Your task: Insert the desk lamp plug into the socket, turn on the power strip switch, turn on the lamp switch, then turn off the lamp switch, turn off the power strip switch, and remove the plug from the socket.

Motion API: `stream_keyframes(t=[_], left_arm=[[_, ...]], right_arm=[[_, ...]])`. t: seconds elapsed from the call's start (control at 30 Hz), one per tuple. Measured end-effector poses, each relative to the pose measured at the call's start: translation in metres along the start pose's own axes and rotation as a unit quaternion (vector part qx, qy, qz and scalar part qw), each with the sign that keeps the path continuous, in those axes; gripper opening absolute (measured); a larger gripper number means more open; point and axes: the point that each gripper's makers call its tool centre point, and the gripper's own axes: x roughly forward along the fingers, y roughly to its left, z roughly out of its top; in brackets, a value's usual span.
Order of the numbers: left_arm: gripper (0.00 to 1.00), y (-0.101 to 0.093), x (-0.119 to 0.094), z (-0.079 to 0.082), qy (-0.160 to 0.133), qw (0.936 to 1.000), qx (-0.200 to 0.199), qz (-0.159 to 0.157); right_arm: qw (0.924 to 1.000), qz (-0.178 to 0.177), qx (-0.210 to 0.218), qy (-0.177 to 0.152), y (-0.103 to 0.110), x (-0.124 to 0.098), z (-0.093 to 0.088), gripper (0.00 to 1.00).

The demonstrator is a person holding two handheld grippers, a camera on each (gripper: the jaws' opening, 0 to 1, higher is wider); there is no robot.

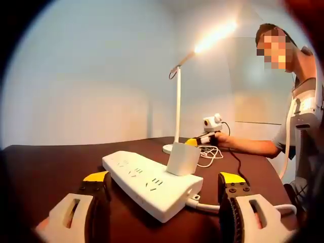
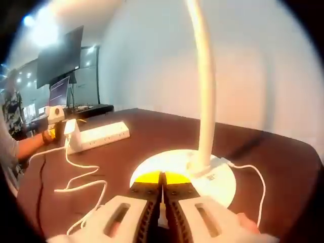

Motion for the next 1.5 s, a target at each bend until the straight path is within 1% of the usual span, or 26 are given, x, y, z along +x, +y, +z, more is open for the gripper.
stream_keyframes(t=[0.3, 0.4, 0.53, 0.83, 0.93, 1.0, 1.03, 1.07, 1.13, 1.23, 1.3, 1.33, 1.37, 1.4, 1.43, 1.5], left_arm=[[0.83, 0.001, 0.000, 0.000, 0.000, 1.0000, 0.000, -0.001], [0.83, 0.001, 0.000, -0.001, 0.001, 1.0000, 0.000, -0.002], [0.82, 0.000, 0.001, -0.001, 0.002, 1.0000, 0.000, -0.001], [0.81, 0.000, 0.000, -0.002, 0.002, 1.0000, -0.003, 0.000], [0.81, 0.001, 0.000, -0.001, 0.001, 1.0000, -0.006, 0.001], [0.81, 0.002, 0.000, 0.000, -0.001, 1.0000, -0.009, 0.001], [0.81, 0.002, 0.000, 0.000, -0.002, 0.9999, -0.010, 0.001], [0.81, 0.002, 0.000, 0.000, -0.002, 0.9999, -0.011, 0.001], [0.81, 0.002, 0.000, 0.000, -0.003, 0.9999, -0.013, 0.001], [0.80, 0.001, 0.000, -0.001, -0.001, 0.9999, -0.016, 0.001], [0.80, 0.003, 0.001, 0.000, -0.002, 0.9998, -0.022, 0.003], [0.80, 0.004, 0.000, 0.001, -0.005, 0.9997, -0.024, 0.004], [0.80, 0.005, 0.000, 0.003, -0.007, 0.9996, -0.027, 0.003], [0.80, 0.005, 0.000, 0.004, -0.011, 0.9994, -0.032, 0.004], [0.81, 0.006, 0.000, 0.006, -0.014, 0.9993, -0.034, 0.008], [0.89, 0.005, 0.000, 0.008, -0.018, 0.9992, -0.032, 0.016]], right_arm=[[0.9995, 0.004, 0.027, -0.019, -0.009, 0.000, 0.005, 0.03], [0.9992, 0.005, 0.031, -0.023, -0.006, 0.001, 0.006, 0.03], [0.9990, 0.005, 0.034, -0.029, -0.007, 0.000, 0.008, 0.03], [0.9991, -0.002, 0.030, -0.029, -0.011, -0.001, 0.008, 0.03], [0.9988, -0.001, 0.034, -0.035, -0.011, -0.003, 0.012, 0.03], [0.9992, -0.005, 0.021, -0.034, -0.008, -0.006, 0.016, 0.03], [0.9990, -0.009, 0.019, -0.039, -0.008, -0.009, 0.020, 0.03], [0.9987, -0.009, 0.021, -0.045, -0.012, -0.011, 0.025, 0.03], [0.9981, -0.009, 0.027, -0.054, -0.008, -0.017, 0.030, 0.03], [0.9963, -0.012, 0.055, -0.065, -0.009, -0.018, 0.036, 0.03], [0.9959, -0.014, 0.066, -0.061, -0.011, -0.020, 0.040, 0.03], [0.9959, -0.014, 0.066, -0.059, -0.015, -0.023, 0.042, 0.04], [0.9965, -0.012, 0.065, -0.051, -0.013, -0.025, 0.043, 0.06], [0.9967, -0.013, 0.065, -0.046, -0.011, -0.028, 0.045, 0.10], [0.9969, -0.017, 0.064, -0.042, -0.010, -0.031, 0.046, 0.12], [0.9974, -0.021, 0.058, -0.037, -0.008, -0.039, 0.048, 0.15]])
